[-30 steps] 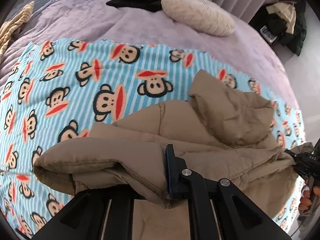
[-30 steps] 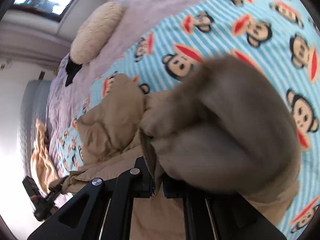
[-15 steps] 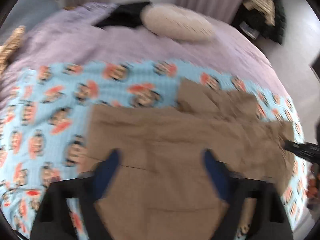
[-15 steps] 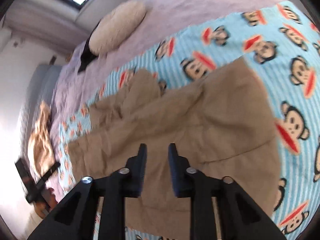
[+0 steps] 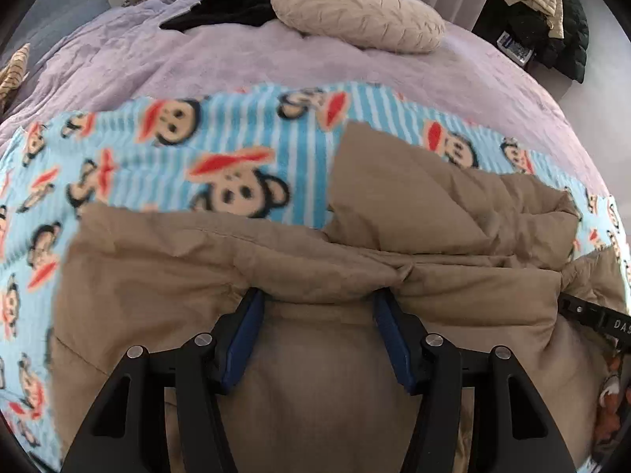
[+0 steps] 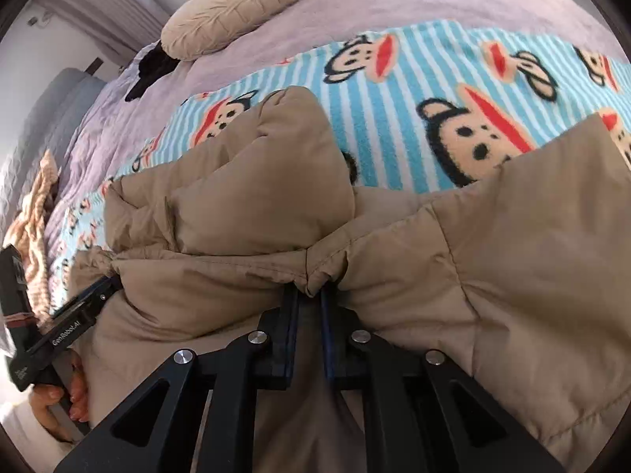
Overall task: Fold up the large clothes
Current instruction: 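Hold the jacket hem with both tools and fold it over onto the collar, then open both tools to release the folded jacket and withdraw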
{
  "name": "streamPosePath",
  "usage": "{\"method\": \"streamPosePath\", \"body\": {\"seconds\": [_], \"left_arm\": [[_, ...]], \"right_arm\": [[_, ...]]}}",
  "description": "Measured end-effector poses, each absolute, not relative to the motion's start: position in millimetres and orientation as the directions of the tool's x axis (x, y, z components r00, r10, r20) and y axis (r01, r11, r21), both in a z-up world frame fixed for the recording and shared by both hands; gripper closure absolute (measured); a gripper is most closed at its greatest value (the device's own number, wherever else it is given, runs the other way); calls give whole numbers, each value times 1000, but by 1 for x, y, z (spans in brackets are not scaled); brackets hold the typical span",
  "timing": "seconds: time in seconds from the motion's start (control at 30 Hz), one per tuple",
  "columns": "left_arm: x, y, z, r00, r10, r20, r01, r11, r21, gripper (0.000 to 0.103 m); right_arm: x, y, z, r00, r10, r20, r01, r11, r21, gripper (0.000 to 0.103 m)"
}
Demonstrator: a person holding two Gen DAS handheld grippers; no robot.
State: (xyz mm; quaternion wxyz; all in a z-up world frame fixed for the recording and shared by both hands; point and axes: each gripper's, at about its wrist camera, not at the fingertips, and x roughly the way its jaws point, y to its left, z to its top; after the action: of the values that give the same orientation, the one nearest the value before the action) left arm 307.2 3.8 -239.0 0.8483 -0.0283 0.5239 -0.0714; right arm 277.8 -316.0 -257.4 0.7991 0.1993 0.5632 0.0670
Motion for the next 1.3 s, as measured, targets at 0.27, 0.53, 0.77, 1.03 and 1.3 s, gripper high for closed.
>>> {"method": "streamPosePath", "body": {"seconds": [0.27,0.53,0.77,1.03,1.3], "left_arm": [[315,83,-262,460,25,-888,-31,999,12,40],[338,79,-287,464,57,-884,-93,996,15,29],[326,117,-254,425,105,-899,-181,983,30,27],[255,124,-213,406,137,-904,-98,989,106,27],[187,96,-208,306,61,-950,-96,995,33,27]], "right_arm": [[241,-398,-239,389,202,-899,191,937,293,96],[269,-421,-290,436,293,-851,299,845,444,103],[263,-433,-269,424,272,-864,381,812,442,99],[217,-436,-220,444,174,-879,410,833,372,40],[140,-411,-196,422,252,-871,419,798,433,38]]}}
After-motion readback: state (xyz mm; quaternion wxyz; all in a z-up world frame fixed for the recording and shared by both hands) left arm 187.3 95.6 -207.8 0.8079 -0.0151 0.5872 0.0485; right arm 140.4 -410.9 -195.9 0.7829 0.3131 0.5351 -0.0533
